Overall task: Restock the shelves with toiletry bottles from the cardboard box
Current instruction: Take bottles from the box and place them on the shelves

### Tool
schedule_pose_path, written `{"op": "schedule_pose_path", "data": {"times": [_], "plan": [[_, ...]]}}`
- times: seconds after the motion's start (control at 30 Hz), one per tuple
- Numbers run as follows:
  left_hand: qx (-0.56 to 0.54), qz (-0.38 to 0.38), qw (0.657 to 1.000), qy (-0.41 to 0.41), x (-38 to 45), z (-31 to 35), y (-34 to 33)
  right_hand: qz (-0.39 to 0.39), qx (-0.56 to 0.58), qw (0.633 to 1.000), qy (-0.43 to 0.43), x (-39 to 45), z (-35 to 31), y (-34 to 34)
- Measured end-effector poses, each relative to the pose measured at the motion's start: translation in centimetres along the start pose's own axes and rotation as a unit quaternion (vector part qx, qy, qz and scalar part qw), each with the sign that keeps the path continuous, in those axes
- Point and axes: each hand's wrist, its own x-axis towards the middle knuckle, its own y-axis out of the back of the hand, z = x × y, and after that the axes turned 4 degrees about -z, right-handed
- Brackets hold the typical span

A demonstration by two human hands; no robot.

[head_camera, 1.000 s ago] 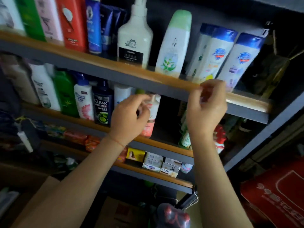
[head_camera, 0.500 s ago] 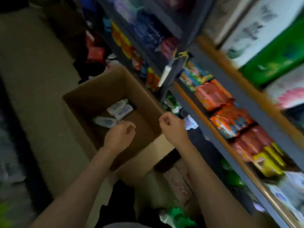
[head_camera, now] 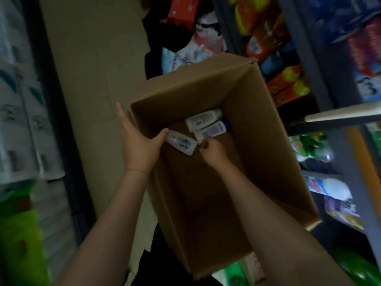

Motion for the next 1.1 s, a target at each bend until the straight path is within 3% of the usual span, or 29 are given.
{"op": "schedule_pose_path", "data": {"times": [0.1,0.23,0.37,0.47,0.57,0.63,0.7,0.77,0.83,0.9,0.97,1.03,1.1], "plan": [[-0.069,-0.013,0.998,0.01,0.4,-0.9,-0.9,-0.032,-0.036,0.999,0.007,4.6,-0.1,-3.1],[-0.067,0.006,0.998,-0.015,1.0,-1.6,-1.0,-0.053,-0.124,0.99,0.038,9.7,0.3,-7.4],[-0.038,0.024,0.998,-0.031,1.1,-1.7,-1.3,-0.025,-0.192,0.981,0.007,11.4,0.7,-10.3],[-0.033,0.037,0.998,-0.031,1.1,-1.4,-1.5,-0.062,-0.133,0.989,0.004,11.0,1.6,-11.4],[-0.021,0.041,0.998,-0.035,1.2,-1.6,-1.4,-0.194,-0.089,0.972,-0.102,9.5,2.2,-11.9],[0.023,0.054,0.998,-0.038,1.0,-1.3,-1.4,-0.25,0.03,0.955,-0.156,7.8,2.4,-11.5],[0.122,0.091,0.987,-0.053,0.5,-0.7,-1.5,-0.254,0.136,0.942,-0.173,5.2,2.1,-10.0],[0.243,0.138,0.953,-0.118,-0.6,0.3,-1.7,-0.25,0.234,0.926,-0.161,2.0,1.6,-7.5],[0.265,0.142,0.937,-0.178,-2.2,1.6,-2.1,-0.228,0.326,0.91,-0.115,-1.8,0.7,-3.9],[0.175,0.09,0.968,-0.155,-4.6,3.0,-2.8,-0.212,0.42,0.88,-0.069,-6.0,-0.1,0.0],[0.011,-0.021,0.997,-0.071,-7.6,5.2,-3.6,-0.191,0.475,0.859,0.001,-10.8,-0.3,3.7],[-0.127,-0.167,0.978,-0.005,-11.5,8.1,-4.3,-0.16,0.499,0.849,0.069,-16.3,0.2,7.1],[-0.18,-0.263,0.948,-0.021,-16.1,11.0,-4.9,-0.114,0.498,0.852,0.114,-22.1,1.4,9.9]]}}
